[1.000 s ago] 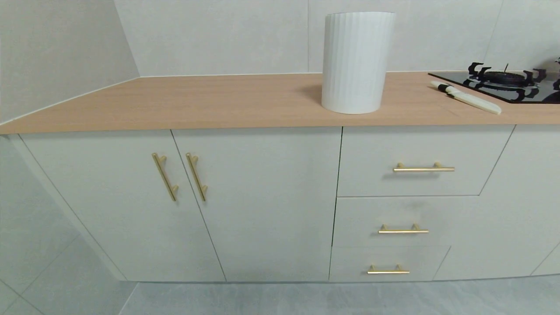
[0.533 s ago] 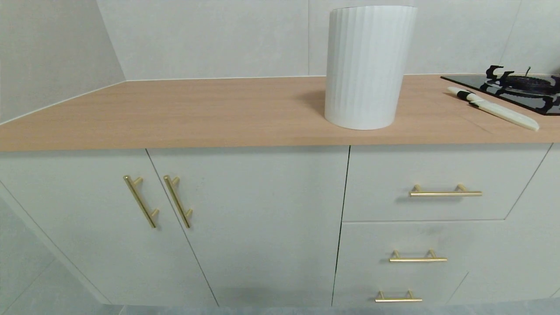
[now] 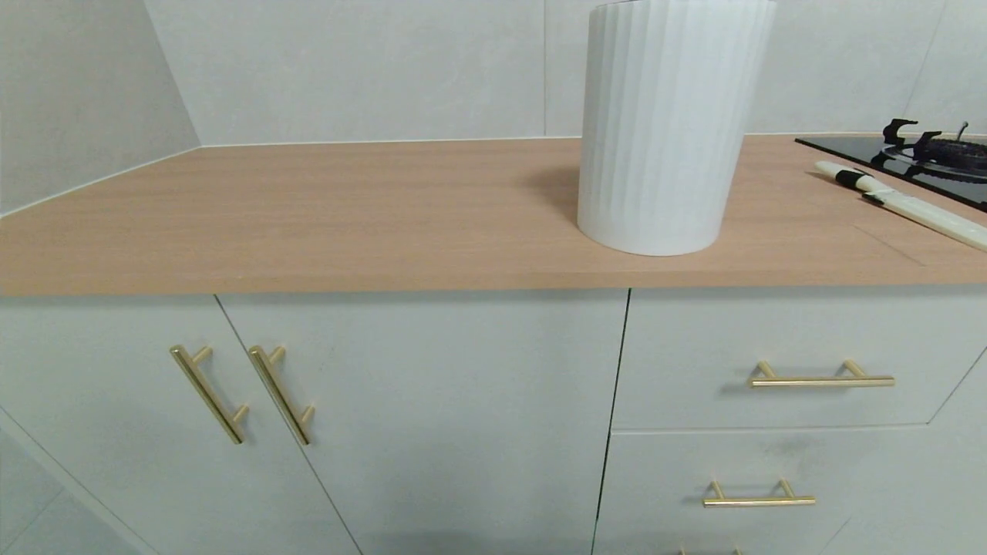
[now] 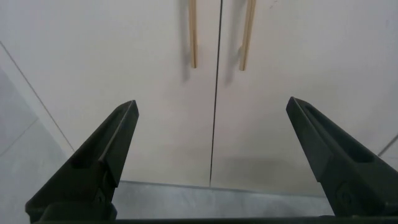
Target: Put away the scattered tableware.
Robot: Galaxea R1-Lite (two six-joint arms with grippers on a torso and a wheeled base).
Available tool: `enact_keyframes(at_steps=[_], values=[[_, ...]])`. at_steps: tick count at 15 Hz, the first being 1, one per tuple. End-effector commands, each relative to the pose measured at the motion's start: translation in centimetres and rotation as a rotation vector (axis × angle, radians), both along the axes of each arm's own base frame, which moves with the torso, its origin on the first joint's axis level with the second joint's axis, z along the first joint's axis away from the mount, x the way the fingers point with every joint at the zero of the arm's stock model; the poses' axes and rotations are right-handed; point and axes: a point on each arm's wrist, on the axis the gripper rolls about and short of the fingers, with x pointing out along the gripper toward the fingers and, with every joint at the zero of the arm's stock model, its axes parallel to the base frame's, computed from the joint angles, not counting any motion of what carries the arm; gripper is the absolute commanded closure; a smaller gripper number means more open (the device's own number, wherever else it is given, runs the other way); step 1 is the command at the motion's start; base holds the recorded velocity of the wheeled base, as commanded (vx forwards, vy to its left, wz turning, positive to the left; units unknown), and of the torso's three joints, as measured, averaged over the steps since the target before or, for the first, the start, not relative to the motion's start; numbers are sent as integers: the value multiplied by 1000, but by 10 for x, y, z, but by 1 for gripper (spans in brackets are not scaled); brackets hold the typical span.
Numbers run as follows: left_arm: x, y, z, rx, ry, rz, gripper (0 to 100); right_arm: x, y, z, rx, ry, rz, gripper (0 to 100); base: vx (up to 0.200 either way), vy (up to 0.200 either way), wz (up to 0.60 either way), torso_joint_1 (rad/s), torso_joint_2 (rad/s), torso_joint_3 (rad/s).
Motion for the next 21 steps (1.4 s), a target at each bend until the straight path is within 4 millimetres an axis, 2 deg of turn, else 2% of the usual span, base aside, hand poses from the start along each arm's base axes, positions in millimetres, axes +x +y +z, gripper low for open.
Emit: enact_keyframes(at_steps=[1, 2, 10, 21], values=[[0, 0, 0, 0, 0, 1, 0, 0, 0, 0, 0, 2, -1, 0, 0, 0, 0, 0, 0, 0], [0, 0, 0, 0, 0, 0, 0, 0, 0, 0, 0, 2, 1, 0, 0, 0, 0, 0, 0, 0], [0, 0, 0, 0, 0, 0, 0, 0, 0, 0, 0, 2, -1, 0, 0, -200, 0, 0, 2, 2], [0, 0, 0, 0, 0, 0, 0, 0, 0, 0, 0, 2, 1, 0, 0, 0, 0, 0, 0, 0]])
